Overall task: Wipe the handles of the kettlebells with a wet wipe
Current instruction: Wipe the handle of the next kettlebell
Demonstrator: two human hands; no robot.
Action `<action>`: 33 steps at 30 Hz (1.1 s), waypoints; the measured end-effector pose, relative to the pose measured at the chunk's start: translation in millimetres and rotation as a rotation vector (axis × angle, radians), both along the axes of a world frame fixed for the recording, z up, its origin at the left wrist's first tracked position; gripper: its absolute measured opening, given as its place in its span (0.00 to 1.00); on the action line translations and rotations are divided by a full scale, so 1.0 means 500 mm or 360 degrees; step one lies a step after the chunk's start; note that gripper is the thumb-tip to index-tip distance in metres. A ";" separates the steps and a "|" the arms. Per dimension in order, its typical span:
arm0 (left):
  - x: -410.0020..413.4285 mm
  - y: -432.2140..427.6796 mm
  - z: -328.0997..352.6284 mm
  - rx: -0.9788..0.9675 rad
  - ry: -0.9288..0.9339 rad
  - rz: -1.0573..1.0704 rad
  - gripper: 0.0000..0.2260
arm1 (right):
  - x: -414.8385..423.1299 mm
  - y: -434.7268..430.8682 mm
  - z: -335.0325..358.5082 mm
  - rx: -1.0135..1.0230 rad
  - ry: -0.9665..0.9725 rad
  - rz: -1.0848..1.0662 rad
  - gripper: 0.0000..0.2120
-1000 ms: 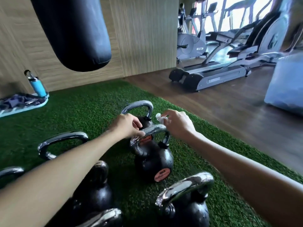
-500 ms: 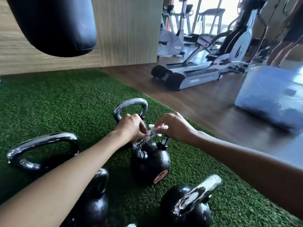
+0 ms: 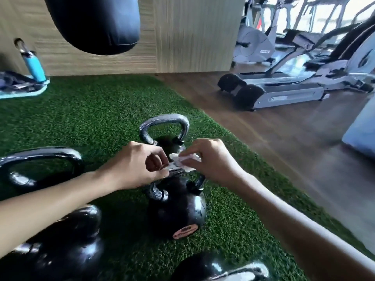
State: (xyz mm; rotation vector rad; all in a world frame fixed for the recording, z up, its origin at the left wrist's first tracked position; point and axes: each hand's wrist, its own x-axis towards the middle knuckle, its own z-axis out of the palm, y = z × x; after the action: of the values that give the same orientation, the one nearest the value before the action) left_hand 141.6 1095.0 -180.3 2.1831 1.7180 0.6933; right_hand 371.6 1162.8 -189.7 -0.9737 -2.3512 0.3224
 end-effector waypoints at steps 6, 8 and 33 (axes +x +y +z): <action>0.035 0.015 0.035 -0.0104 0.0255 0.0040 0.11 | 0.076 0.030 -0.042 -0.0136 0.0311 -0.0092 0.11; 0.049 0.020 0.050 -0.0128 0.0347 0.0039 0.13 | 0.095 0.035 -0.054 -0.0146 0.0379 -0.0156 0.11; 0.114 0.015 0.072 -0.0213 0.0367 0.0304 0.10 | 0.132 0.015 -0.254 -0.1108 0.1156 -0.0415 0.04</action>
State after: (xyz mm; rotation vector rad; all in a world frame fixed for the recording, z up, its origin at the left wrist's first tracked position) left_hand 198.7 1102.3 -144.1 2.0938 2.0444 0.3655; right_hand 437.8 1170.1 -316.8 -1.1843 -1.4339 1.2086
